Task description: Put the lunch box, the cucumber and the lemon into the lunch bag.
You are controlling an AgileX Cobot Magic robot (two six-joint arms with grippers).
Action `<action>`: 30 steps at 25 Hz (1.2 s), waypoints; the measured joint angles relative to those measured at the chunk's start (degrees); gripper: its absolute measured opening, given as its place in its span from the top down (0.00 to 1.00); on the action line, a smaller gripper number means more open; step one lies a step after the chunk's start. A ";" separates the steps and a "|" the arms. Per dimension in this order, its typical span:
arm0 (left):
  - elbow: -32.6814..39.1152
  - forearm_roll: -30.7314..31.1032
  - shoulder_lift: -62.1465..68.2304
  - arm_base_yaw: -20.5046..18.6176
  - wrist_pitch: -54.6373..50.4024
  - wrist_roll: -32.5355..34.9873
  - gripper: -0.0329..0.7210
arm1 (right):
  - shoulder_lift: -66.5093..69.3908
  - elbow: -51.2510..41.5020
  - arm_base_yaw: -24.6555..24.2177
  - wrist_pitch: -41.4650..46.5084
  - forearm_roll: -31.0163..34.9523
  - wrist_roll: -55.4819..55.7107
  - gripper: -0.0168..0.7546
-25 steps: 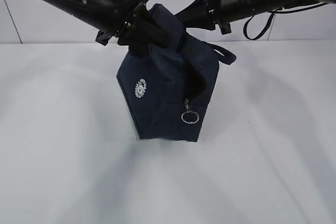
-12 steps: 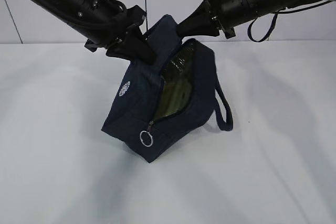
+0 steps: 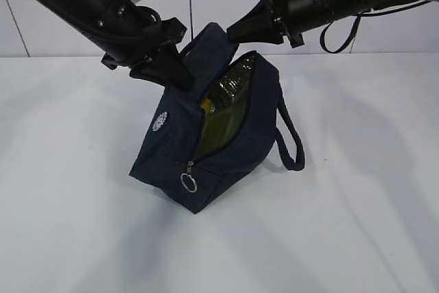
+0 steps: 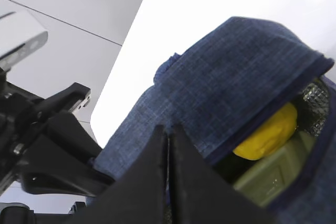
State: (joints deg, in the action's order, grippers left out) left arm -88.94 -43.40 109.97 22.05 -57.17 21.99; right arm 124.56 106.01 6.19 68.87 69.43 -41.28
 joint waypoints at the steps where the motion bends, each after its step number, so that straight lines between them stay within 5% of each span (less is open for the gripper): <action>1: 0.00 0.50 0.00 0.00 0.00 -0.23 0.94 | 0.00 0.00 -0.23 0.00 0.36 -0.24 0.98; 11: 0.00 4.09 0.00 -3.38 0.03 -2.06 0.94 | 0.00 0.00 -0.39 0.00 1.00 -0.21 0.93; 20: 0.00 5.01 2.88 -5.47 -0.16 -2.17 0.94 | 0.00 0.00 -0.01 0.00 -4.61 5.66 0.48; 30: 0.00 4.80 3.22 -5.47 -0.16 -2.17 0.94 | 0.00 0.00 3.13 0.09 -9.81 12.17 0.45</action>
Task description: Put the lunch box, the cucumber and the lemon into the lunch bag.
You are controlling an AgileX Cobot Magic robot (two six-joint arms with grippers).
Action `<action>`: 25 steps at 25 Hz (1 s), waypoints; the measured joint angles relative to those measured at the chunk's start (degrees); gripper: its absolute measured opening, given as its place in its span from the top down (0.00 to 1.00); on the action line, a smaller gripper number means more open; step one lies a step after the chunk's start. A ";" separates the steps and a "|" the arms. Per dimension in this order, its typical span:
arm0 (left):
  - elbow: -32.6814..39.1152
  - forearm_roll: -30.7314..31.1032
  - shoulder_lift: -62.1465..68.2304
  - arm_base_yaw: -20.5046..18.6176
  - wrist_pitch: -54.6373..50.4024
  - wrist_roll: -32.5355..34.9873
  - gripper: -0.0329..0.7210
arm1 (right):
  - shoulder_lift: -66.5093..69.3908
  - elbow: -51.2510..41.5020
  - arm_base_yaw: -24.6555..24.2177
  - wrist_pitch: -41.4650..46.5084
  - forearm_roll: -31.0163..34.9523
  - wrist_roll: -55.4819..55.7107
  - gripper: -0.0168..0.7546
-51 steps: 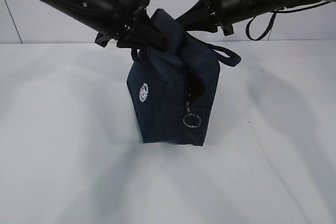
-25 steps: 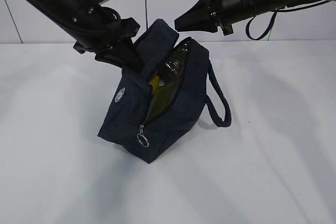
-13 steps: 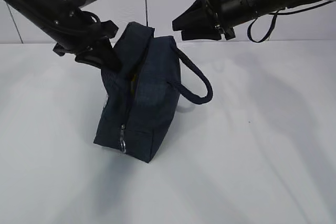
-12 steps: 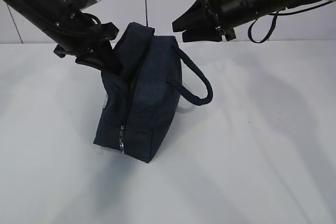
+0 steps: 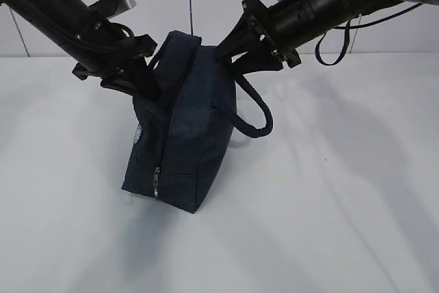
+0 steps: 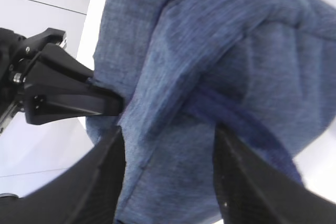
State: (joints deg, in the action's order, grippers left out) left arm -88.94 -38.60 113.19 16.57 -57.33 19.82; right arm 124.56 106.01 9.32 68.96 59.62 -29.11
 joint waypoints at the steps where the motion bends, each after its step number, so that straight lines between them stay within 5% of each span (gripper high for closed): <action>1: 0.00 0.00 0.00 0.00 0.00 0.00 0.94 | 0.00 0.00 0.42 0.00 -0.09 0.58 0.45; 8: 0.00 0.00 0.00 0.00 0.00 0.00 0.94 | 0.00 0.00 3.38 0.00 -1.44 4.79 0.45; 14: 0.00 -0.55 0.00 0.00 0.00 0.83 0.94 | 0.00 0.00 4.78 0.39 -10.47 10.15 0.49; 21: -0.04 -1.80 0.00 0.00 0.21 1.51 0.94 | 0.00 0.00 5.10 0.42 -11.54 9.41 0.92; 25: -0.04 -2.54 0.00 0.00 0.21 1.70 0.94 | 0.00 0.00 5.10 0.42 -12.11 8.05 0.96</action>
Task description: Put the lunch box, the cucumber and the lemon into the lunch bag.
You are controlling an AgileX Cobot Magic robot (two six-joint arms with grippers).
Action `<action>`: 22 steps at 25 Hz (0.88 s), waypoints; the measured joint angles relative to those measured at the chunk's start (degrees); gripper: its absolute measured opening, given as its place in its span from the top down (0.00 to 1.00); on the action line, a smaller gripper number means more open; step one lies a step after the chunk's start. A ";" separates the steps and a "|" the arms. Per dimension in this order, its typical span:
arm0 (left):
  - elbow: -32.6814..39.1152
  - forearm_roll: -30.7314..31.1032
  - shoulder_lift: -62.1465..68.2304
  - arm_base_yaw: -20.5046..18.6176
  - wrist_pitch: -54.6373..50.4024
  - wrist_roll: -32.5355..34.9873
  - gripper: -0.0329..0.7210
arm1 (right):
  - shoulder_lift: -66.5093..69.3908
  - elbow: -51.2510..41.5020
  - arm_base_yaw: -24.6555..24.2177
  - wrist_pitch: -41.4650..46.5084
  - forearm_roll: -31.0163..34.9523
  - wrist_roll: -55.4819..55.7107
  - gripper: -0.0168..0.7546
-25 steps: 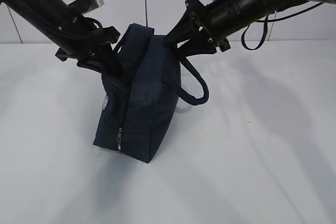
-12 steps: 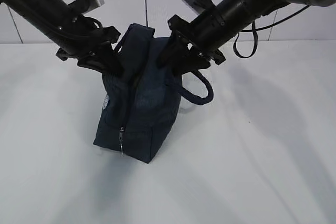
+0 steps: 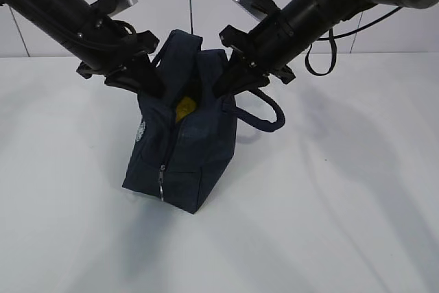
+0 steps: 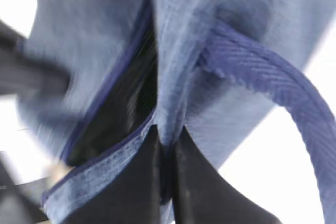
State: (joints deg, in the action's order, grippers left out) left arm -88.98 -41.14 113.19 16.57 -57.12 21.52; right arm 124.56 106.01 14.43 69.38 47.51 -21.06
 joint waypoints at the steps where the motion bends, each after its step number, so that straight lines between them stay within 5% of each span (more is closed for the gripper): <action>1: 0.00 -0.51 0.00 0.00 0.00 0.10 0.94 | 0.00 0.29 0.00 0.04 -0.55 -0.13 0.96; 14: 0.00 -10.39 0.35 3.59 1.51 0.38 0.94 | 0.00 12.52 0.00 1.88 -17.06 0.55 0.96; 22: 0.00 -13.67 2.06 6.56 4.52 0.51 0.94 | 0.00 13.22 -1.19 2.30 -19.54 0.76 0.97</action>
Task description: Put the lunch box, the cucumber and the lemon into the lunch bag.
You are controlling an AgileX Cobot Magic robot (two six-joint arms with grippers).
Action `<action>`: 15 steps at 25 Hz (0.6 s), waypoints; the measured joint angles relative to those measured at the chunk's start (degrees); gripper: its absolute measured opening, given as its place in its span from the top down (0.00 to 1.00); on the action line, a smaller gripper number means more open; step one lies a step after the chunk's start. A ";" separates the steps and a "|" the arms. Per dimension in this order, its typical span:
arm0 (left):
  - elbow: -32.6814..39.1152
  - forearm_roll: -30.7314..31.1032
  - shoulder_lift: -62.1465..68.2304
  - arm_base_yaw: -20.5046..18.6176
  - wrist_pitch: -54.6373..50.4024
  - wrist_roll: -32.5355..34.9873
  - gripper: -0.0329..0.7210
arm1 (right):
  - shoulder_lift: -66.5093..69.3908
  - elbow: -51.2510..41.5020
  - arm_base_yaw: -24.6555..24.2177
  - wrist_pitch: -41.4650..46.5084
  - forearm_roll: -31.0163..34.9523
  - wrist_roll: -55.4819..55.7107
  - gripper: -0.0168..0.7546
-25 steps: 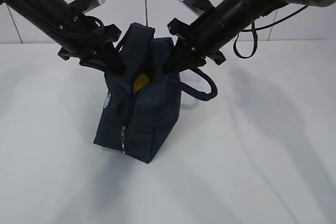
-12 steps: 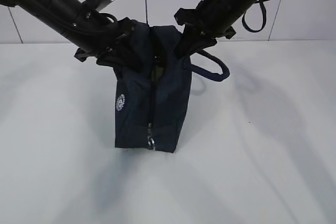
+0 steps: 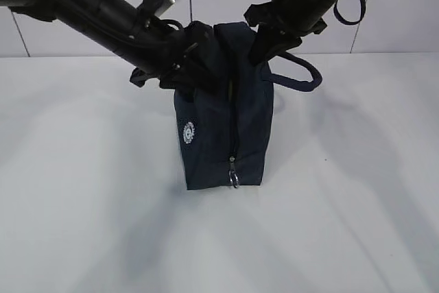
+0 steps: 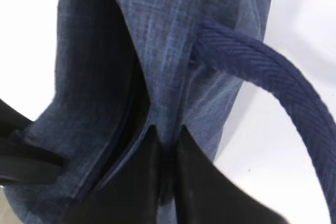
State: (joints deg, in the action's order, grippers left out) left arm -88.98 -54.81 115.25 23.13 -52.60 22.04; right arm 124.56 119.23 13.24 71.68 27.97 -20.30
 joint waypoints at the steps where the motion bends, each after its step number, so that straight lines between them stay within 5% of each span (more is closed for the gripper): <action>1: 0.00 -0.33 0.38 0.14 0.00 0.00 0.94 | 0.00 0.00 0.00 0.10 0.00 0.00 0.97; 8: 0.00 -1.64 1.47 0.14 0.24 0.00 0.90 | 0.00 0.00 0.00 0.04 0.39 0.00 0.92; 15: 0.00 -1.64 1.47 -0.06 -3.02 0.00 0.53 | 0.00 0.14 0.00 -0.31 3.38 -0.10 0.57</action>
State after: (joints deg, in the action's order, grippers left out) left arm -88.98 -56.44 116.72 23.08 -55.62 22.04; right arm 124.56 119.36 13.24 71.37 31.35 -20.40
